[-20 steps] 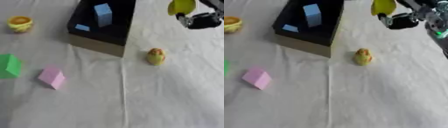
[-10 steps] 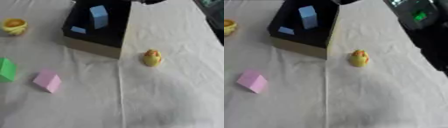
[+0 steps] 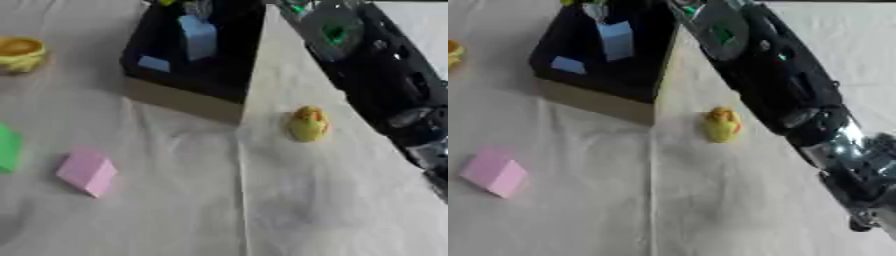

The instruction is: Pick up objects on the table and place them in the box.

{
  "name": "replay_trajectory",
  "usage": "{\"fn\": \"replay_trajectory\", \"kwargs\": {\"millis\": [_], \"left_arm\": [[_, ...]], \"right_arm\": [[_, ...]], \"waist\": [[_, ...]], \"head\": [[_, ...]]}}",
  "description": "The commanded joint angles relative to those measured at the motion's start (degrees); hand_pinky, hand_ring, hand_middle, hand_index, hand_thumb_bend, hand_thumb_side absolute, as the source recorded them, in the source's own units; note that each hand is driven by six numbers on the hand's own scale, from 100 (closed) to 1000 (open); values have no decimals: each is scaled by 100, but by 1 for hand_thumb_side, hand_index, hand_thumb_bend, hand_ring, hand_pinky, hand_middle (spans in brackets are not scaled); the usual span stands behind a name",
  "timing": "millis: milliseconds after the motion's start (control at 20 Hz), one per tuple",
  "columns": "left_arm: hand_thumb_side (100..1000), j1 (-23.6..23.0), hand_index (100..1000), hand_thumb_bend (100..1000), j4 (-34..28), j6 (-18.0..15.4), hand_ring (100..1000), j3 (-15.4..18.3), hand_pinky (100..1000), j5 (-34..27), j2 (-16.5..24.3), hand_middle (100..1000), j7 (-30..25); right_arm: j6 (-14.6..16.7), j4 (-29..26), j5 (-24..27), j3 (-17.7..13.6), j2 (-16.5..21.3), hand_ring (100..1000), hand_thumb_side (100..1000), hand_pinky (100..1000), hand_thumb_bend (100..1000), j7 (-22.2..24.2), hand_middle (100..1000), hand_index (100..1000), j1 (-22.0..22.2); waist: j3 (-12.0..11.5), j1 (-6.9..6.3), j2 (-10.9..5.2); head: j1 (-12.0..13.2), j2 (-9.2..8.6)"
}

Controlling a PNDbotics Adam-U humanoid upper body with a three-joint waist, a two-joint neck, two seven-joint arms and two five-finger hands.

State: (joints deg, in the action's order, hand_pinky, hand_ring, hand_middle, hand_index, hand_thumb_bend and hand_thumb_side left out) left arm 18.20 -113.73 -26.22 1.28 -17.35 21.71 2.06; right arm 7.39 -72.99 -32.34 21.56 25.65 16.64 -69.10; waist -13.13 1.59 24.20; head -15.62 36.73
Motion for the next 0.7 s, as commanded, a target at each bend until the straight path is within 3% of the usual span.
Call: {"fn": "replay_trajectory", "kwargs": {"millis": [50, 150, 200, 250, 300, 400, 500, 700], "left_arm": [[521, 57, 827, 398, -86, 15, 773, 26, 735, -55, 106, 719, -21], [523, 49, 827, 397, -86, 30, 774, 27, 735, -61, 95, 719, -27], [523, 44, 827, 397, -86, 39, 773, 28, 735, -61, 87, 719, -29], [524, 36, 827, 398, -86, 48, 773, 31, 734, -61, 80, 719, -28], [524, 27, 827, 397, -86, 55, 773, 34, 734, -60, 76, 719, -25], [525, 11, 828, 398, -86, 74, 773, 36, 734, -56, 69, 719, -18], [524, 9, 828, 400, -86, 86, 773, 32, 734, -55, 62, 719, -13], [525, -13, 828, 401, -86, 100, 773, 29, 734, -54, 61, 719, -7]], "right_arm": [[107, 354, -319, -43, -186, 751, 100, 782, 100, -139, 578, 647, -130], [186, 503, -512, 3, -258, 771, 100, 788, 100, -146, 607, 676, -71], [228, 541, -597, 25, -274, 787, 158, 786, 100, -129, 647, 712, -37], [282, 537, -676, 37, -267, 808, 451, 787, 100, -132, 695, 764, -2], [336, 508, -747, 47, -251, 849, 622, 808, 100, -150, 779, 835, 32], [439, 440, -902, 54, -211, 894, 696, 837, 100, -160, 837, 876, 77], [450, 391, -1059, 21, -183, 915, 720, 854, 100, -183, 836, 870, 87], [370, 292, -1215, -10, -145, 923, 697, 862, 100, -229, 841, 876, 74]], "waist": [[-14, 47, -46], [-9, 52, -51], [-5, 57, -56], [0, 62, -61], [7, 65, -67], [24, 68, -80], [40, 64, -93], [63, 56, -117]], "head": [[-67, -61], [-57, -63], [-47, -60], [-32, -60], [-12, -62], [28, -69], [48, -64], [66, -37]]}}
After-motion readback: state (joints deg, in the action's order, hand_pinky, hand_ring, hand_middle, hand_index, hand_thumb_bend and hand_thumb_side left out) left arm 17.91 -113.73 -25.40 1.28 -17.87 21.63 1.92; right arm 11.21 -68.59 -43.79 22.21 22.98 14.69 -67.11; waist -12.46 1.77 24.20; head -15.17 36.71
